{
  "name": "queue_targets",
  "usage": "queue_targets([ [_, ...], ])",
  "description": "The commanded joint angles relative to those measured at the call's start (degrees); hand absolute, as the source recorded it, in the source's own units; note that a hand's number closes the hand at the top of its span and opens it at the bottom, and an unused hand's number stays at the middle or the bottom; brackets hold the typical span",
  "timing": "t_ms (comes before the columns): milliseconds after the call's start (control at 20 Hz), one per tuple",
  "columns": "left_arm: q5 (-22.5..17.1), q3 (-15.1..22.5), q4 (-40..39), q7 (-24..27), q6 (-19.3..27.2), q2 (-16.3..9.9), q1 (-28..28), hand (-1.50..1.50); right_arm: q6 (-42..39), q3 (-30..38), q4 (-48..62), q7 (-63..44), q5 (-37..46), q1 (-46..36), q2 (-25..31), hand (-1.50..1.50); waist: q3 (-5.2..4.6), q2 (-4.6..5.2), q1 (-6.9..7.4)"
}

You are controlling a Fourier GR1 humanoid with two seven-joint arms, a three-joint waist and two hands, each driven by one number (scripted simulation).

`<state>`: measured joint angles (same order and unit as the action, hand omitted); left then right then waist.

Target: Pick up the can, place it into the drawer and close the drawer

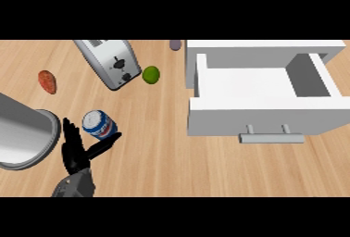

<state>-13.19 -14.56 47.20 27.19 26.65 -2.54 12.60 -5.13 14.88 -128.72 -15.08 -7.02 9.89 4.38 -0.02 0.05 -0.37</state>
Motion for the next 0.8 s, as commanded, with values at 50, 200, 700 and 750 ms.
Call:
queue_targets([
  [50, -2.3, -2.9, -10.9, 6.7, -2.5, -0.6, 4.8, -1.5, -1.1, -0.3, 0.1, 0.8, 0.1, 1.1, -1.2, -1.5, -0.01, 0.0, -0.07],
  [200, -1.6, -2.0, -10.4, 5.8, -3.6, -3.0, 5.3, -1.5, 1.7, 0.0, 4.7, -2.4, 1.9, -7.4, 1.3, -1.5, 0.0, 0.01, 0.24],
  [700, -2.4, -4.2, -27.6, 10.9, -13.5, -7.4, 16.4, -1.5, -2.8, 5.6, -0.5, 0.0, -4.9, 0.4, 1.5, -1.5, -0.05, 0.2, -0.94],
  [750, -2.2, -3.2, -25.6, 9.4, -11.2, -5.2, 17.8, 1.5, -1.3, 1.3, 2.8, 1.1, 1.1, -2.9, 0.3, -1.5, -0.03, 0.13, -0.31],
])
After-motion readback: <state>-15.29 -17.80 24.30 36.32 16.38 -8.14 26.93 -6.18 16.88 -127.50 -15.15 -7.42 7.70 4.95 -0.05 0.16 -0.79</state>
